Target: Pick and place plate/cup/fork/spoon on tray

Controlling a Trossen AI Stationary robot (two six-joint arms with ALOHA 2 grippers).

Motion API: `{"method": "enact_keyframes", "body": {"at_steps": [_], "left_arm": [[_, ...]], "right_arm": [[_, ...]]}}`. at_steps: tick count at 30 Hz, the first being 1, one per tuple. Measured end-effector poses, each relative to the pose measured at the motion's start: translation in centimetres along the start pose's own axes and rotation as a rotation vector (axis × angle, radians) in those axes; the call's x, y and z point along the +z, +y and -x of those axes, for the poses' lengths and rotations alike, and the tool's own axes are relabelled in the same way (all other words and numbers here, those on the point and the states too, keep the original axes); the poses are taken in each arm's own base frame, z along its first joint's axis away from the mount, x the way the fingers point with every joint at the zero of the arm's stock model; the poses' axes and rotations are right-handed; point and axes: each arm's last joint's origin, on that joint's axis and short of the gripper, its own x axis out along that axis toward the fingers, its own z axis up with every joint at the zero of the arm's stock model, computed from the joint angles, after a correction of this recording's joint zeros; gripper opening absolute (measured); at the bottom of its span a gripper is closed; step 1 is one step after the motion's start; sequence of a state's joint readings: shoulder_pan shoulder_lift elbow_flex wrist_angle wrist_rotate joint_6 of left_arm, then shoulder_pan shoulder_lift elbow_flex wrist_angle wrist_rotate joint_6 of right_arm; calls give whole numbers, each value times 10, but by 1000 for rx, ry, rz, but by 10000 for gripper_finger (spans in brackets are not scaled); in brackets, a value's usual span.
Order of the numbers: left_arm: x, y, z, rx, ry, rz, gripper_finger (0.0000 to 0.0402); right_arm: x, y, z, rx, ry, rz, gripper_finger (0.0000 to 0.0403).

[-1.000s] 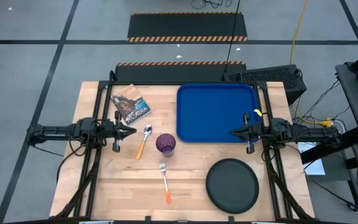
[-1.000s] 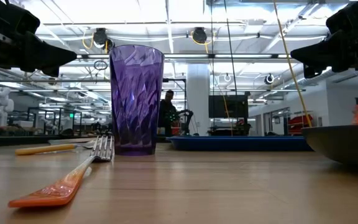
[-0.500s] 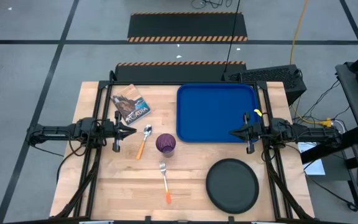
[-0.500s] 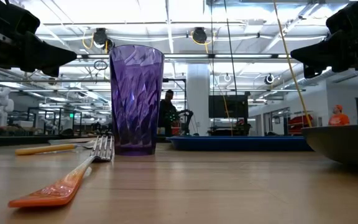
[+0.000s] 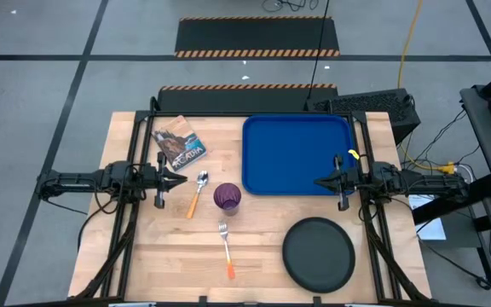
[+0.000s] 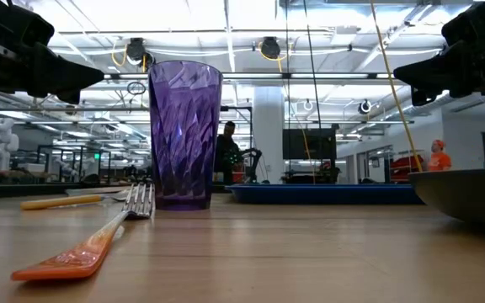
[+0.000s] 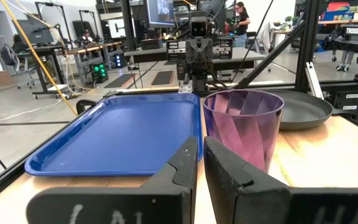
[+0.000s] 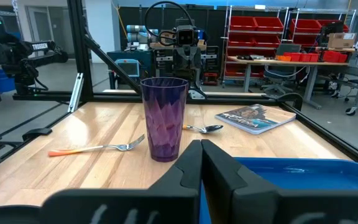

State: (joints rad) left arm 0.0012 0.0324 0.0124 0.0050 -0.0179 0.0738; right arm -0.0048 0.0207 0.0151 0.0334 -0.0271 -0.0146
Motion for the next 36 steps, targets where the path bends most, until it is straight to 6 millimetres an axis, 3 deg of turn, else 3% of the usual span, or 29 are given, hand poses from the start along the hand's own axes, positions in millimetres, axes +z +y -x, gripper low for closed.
{"method": "enact_keyframes", "body": {"at_steps": [36], "left_arm": [[4, 1, 0, 14, -54, 1, 33]], "right_arm": [[0, 0, 0, 0, 0, 0, 0]]}}
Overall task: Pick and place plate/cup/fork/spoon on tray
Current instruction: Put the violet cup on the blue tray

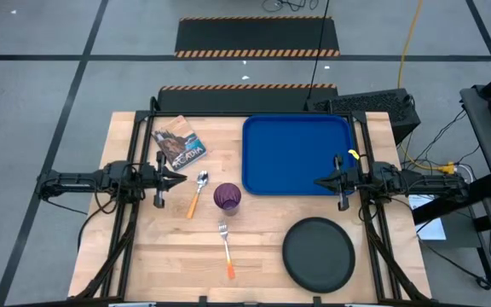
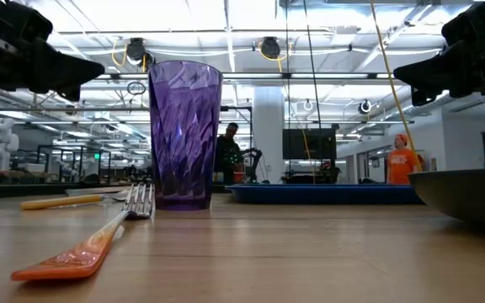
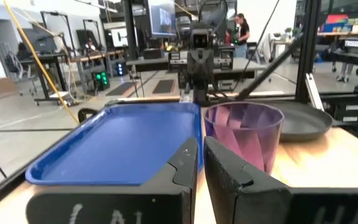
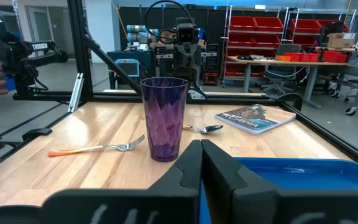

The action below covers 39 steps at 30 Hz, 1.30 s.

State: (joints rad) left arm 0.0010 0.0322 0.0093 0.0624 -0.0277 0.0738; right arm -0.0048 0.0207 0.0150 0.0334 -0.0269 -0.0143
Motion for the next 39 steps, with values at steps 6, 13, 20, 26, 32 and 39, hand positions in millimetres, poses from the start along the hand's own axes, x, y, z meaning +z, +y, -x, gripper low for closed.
{"method": "enact_keyframes", "body": {"at_steps": [6, 13, 20, 26, 32, 39], "left_arm": [[1, 0, 0, 2, -14, 1, 33], [7, 1, 0, 4, -75, 72, 33], [36, 1, 5, -43, -309, 54, 33], [80, 1, 2, -76, -306, 49, 33], [145, -3, -18, -154, -294, 28, 33], [224, -12, -54, -213, -171, -60, 33]], "right_arm": [[0, 0, 0, -1, 0, 0, 0], [0, 0, 0, -2, 0, -2, 0], [0, 0, 0, 0, -3, 23, 0], [0, 0, 0, 0, -4, 23, 0], [1, 0, 0, 0, -6, -17, 0], [5, 0, 0, 3, -54, -129, 0]]}}
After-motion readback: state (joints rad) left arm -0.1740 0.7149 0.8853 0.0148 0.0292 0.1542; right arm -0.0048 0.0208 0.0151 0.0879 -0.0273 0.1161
